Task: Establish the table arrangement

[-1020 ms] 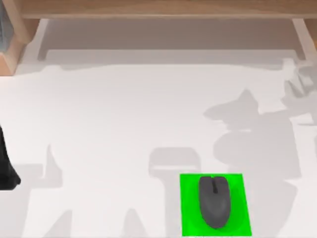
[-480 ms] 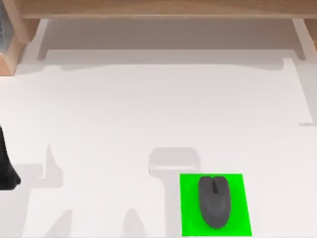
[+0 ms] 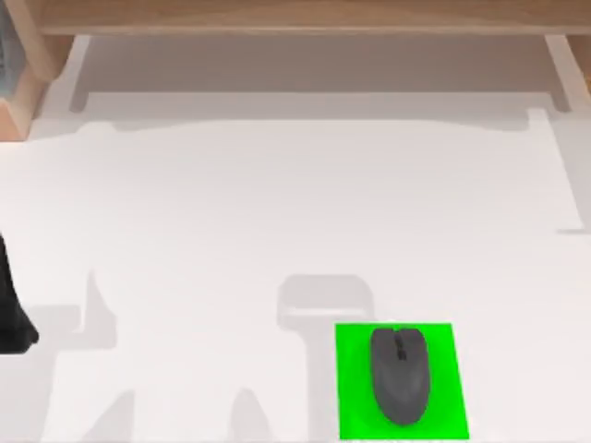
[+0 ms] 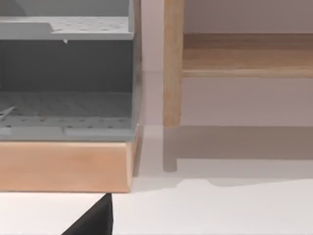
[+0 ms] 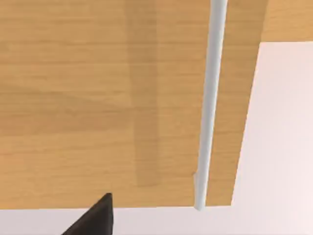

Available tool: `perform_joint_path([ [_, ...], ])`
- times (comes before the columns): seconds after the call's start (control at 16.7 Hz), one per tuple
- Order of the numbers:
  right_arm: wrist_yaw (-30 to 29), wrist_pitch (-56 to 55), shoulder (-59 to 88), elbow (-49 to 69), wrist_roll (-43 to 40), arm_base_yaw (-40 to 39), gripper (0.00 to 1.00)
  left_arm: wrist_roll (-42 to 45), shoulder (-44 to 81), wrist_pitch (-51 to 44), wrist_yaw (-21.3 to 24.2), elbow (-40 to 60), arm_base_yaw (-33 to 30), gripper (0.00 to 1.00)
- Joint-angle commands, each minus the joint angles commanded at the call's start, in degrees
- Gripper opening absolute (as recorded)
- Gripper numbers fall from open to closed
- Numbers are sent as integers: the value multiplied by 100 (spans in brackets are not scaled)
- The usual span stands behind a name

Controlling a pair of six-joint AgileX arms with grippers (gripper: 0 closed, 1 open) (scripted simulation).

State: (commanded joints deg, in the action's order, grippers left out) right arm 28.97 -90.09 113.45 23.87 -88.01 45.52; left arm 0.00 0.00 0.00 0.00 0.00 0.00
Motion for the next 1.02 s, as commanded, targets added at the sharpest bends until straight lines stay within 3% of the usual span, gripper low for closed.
perform_joint_path([
  [0.24,245,-378,220,-177,-102,-580,100,0,0,0,0,0,0,100],
  [0.54,268,-411,226,-183,-101,-627,100,0,0,0,0,0,0,100],
  [1.02,-15,-54,377,318,-105,-907,100,0,0,0,0,0,0,100],
])
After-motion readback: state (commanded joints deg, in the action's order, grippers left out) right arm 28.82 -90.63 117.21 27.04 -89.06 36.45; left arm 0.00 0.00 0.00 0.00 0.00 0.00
